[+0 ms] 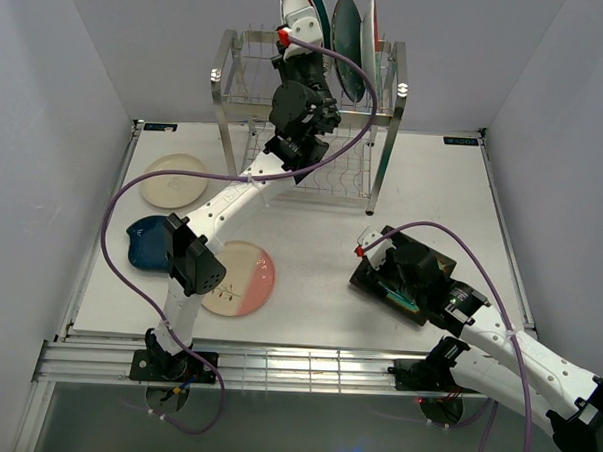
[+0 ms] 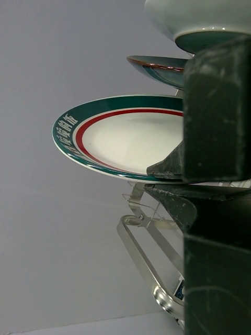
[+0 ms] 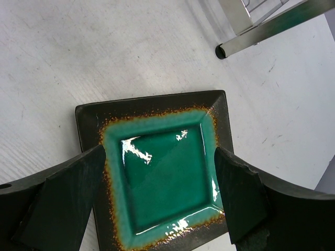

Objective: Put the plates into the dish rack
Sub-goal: Insert the plate into the dish rack.

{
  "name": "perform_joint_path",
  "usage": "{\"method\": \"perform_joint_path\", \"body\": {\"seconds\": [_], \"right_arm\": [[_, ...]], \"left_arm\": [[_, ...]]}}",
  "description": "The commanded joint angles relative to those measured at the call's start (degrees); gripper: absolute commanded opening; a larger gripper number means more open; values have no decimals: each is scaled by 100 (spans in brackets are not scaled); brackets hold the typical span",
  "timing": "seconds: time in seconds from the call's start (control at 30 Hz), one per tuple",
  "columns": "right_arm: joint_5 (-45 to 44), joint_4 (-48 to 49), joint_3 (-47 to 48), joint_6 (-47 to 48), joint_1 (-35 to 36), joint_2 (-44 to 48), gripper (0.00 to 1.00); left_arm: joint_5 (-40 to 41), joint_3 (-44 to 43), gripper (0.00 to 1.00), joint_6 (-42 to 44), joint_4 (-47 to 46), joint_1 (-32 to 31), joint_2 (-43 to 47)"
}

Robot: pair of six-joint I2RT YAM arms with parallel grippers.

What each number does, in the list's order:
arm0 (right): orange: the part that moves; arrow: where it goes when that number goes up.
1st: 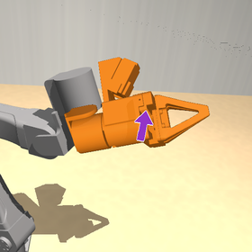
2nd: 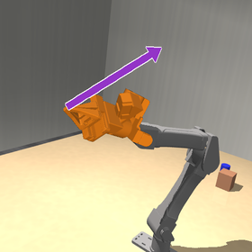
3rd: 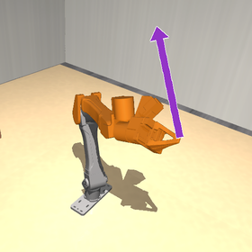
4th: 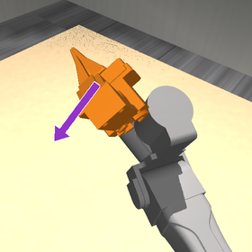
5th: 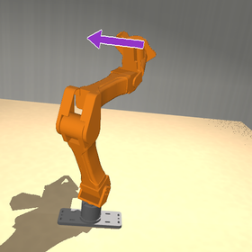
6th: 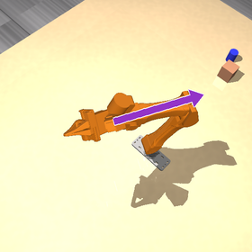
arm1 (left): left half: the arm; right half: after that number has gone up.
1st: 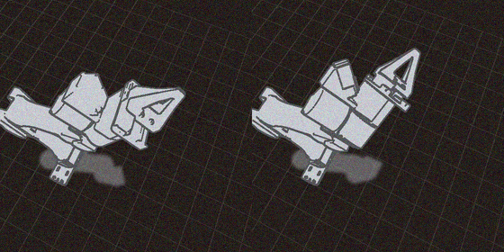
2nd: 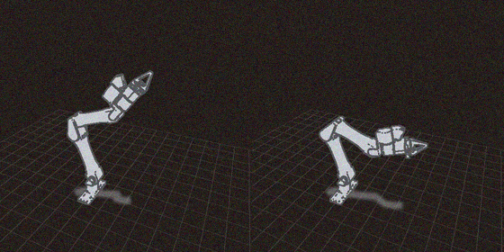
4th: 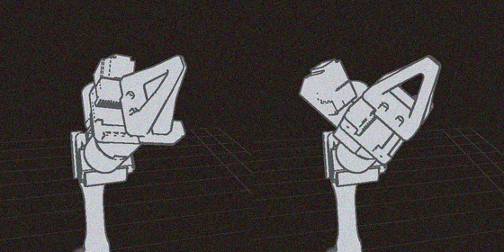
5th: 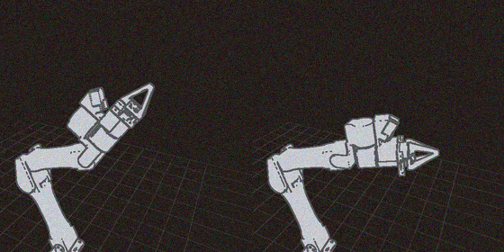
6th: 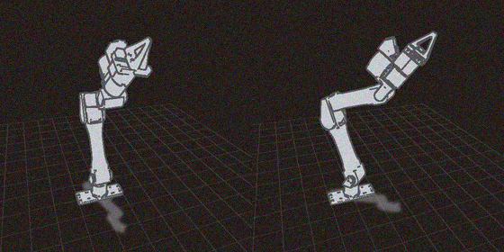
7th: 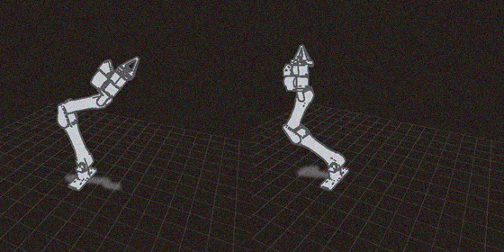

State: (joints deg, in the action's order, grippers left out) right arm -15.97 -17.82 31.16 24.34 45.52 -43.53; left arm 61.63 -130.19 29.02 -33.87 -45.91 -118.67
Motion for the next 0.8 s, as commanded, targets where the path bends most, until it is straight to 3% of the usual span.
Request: {"method": "perform_joint_path", "body": {"seconds": [0.0, 0.77], "right_arm": [[-29, 209, -13, -78, 45, 55, 90], [-73, 218, -4, -78, 106, 29, 90]], "left_arm": [[-274, -217, 0, -300, -50, 21, 178], [-467, -182, 0, -1627, 1101, -445, 512]]}}
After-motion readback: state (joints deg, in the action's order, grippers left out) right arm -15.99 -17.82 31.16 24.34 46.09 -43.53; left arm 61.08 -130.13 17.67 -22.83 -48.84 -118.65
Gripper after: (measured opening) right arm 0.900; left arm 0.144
